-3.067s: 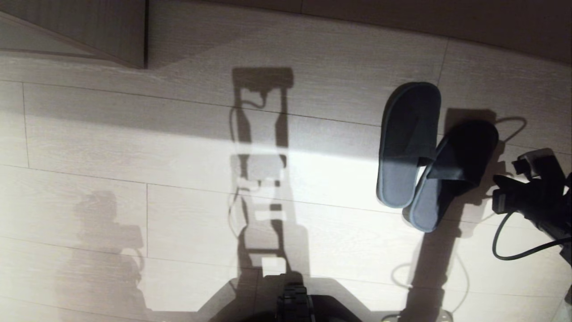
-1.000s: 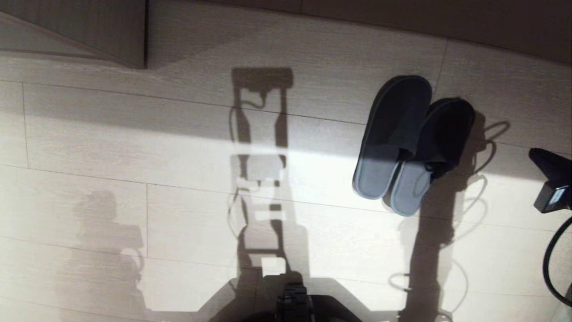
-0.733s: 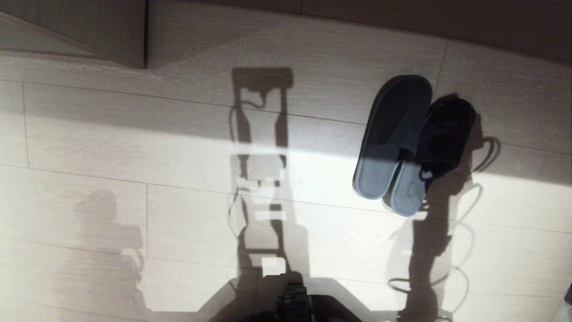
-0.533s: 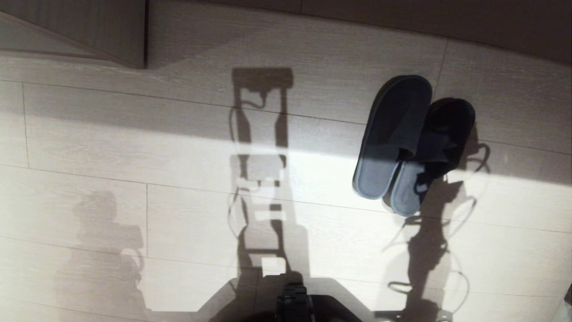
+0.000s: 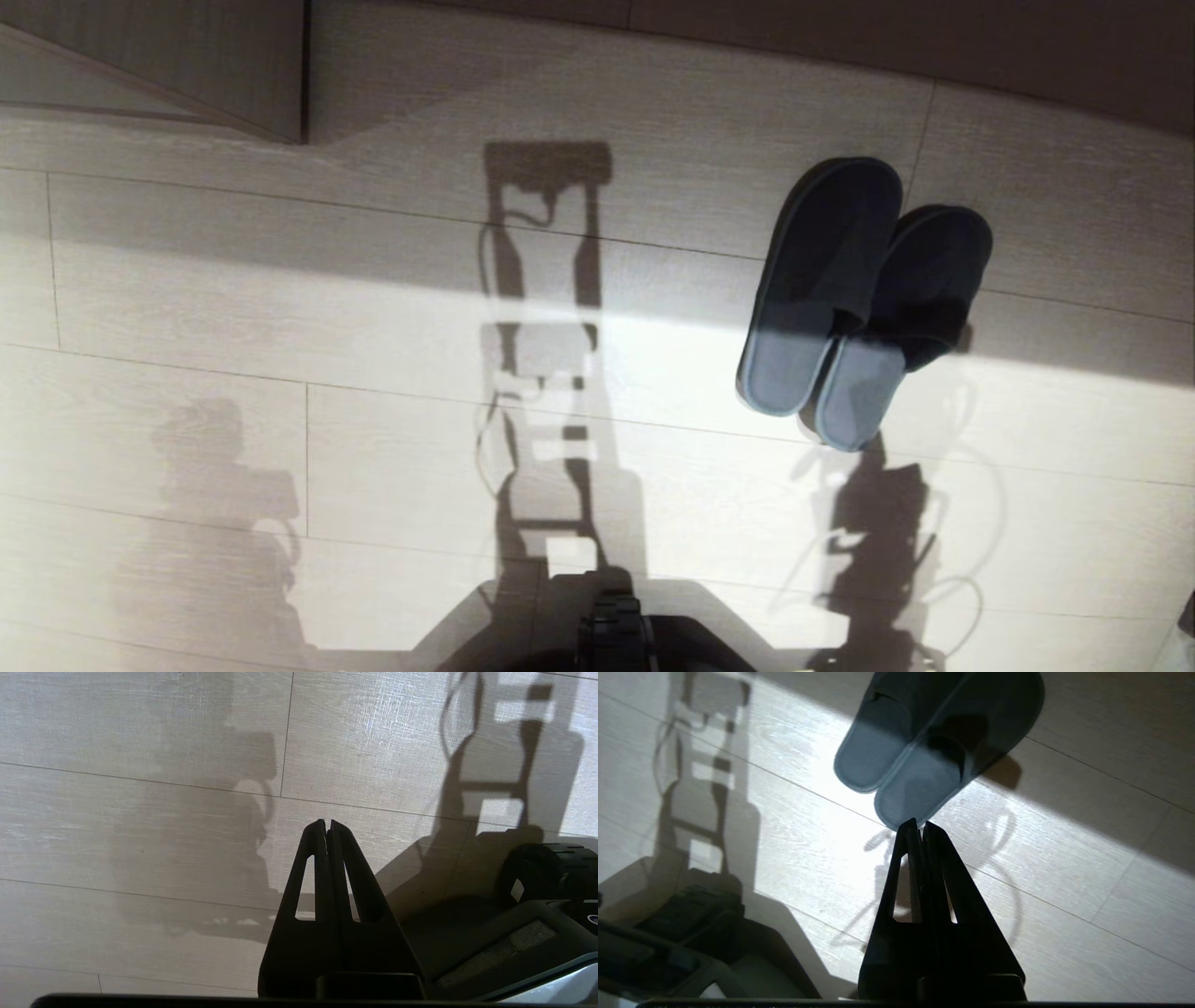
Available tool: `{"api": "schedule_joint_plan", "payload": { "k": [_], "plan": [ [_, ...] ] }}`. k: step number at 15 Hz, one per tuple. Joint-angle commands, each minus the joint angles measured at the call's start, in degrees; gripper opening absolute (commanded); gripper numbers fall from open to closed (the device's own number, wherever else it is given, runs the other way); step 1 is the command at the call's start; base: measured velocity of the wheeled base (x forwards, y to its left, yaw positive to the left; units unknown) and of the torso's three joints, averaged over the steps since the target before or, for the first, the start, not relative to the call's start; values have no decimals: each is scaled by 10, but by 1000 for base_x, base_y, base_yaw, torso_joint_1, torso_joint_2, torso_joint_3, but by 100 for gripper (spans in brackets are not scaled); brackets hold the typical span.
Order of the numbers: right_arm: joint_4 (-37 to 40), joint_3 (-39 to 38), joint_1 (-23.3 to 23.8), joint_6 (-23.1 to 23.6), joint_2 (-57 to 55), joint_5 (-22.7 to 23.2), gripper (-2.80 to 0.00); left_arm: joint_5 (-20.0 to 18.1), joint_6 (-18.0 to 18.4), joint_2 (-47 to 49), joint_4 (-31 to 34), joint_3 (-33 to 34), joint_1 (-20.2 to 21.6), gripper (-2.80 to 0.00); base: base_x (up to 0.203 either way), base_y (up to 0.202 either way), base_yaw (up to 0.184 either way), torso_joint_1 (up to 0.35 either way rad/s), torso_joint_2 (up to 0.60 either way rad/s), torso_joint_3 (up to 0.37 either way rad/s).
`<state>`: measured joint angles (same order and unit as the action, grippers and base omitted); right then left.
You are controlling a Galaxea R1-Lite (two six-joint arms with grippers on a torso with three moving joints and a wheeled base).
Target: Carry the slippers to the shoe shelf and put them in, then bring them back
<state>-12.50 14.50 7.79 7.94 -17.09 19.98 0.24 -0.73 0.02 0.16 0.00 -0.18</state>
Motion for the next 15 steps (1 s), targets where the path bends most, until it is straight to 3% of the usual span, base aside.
{"api": "schedule_joint_plan", "payload": {
  "k": [1,5,8,12,13,14,15],
  "plan": [
    [3,-6,-15,0,16,2,-280,0,0,0,0,1,0,-280,0,0,0,0,0,0],
    [-5,-47,-18,9,16,12,-280,0,0,0,0,1,0,-280,0,0,0,0,0,0],
    [25,-45,-75,11,34,12,-280,0,-1,-1,0,1,0,-280,0,0,0,0,0,0],
    [64,-100,-80,13,140,-70,-280,0,0,0,0,1,0,-280,0,0,0,0,0,0],
    [71,-110,-79,14,165,-112,-280,0,0,-1,0,1,0,-280,0,0,0,0,0,0],
    [79,-122,-79,14,176,-185,-280,0,0,0,0,1,0,-280,0,0,0,0,0,0],
    [83,-132,-78,14,174,-220,-280,0,0,0,0,1,0,-280,0,0,0,0,0,0]
  ]
}}
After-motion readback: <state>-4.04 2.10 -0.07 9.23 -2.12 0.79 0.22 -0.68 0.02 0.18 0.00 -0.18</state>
